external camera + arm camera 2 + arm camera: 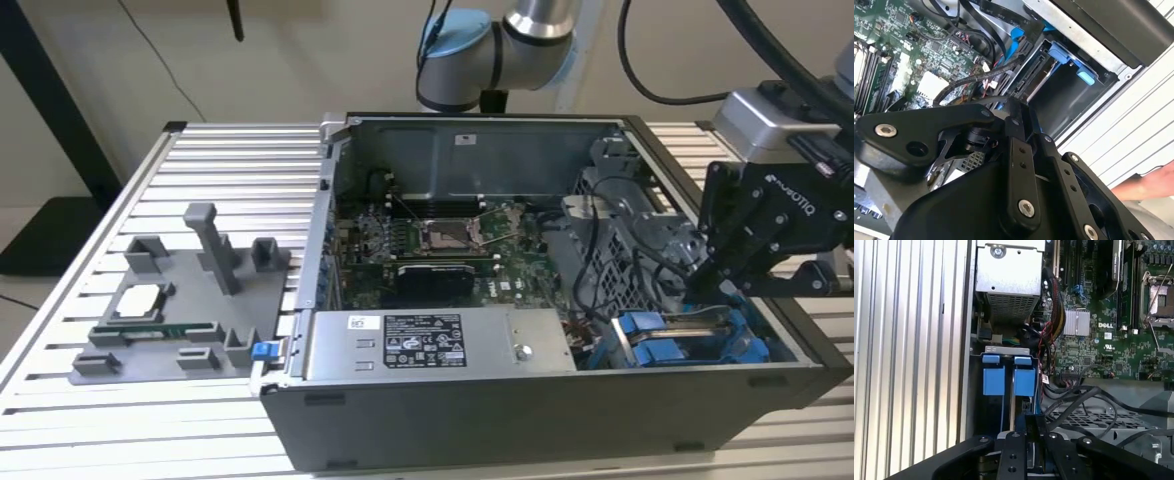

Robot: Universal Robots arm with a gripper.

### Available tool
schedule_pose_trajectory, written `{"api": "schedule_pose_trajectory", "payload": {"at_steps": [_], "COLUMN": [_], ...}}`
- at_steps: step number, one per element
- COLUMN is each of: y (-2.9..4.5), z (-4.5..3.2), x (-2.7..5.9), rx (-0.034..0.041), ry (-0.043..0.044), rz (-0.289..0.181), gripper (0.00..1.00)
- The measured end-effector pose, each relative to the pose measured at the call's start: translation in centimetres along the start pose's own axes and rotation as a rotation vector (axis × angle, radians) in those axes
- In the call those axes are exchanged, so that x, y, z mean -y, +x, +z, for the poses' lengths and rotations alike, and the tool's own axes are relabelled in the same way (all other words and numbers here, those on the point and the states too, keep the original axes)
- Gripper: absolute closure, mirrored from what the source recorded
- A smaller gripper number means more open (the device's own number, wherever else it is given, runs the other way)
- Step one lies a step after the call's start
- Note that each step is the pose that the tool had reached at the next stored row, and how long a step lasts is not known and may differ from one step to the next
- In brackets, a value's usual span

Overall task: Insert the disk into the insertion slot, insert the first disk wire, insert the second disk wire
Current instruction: 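Insert the first disk wire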

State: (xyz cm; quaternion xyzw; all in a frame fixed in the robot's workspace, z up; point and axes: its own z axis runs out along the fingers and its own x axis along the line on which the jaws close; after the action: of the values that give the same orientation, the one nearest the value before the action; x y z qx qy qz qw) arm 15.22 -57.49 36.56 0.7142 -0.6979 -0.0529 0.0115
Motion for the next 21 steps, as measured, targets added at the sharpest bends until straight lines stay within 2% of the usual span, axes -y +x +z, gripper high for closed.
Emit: {"api": "schedule_pose_trajectory", "payload": {"at_steps": [13, 21], "y": [0.09, 0.15], "z": [0.67, 1.42], "x": [1.93, 2.30], "rx": [0.0001, 0.0000], "ry": [0.0000, 0.0007], "rz": [0.000, -0.001], "gripper": [1.00, 1.00]}}
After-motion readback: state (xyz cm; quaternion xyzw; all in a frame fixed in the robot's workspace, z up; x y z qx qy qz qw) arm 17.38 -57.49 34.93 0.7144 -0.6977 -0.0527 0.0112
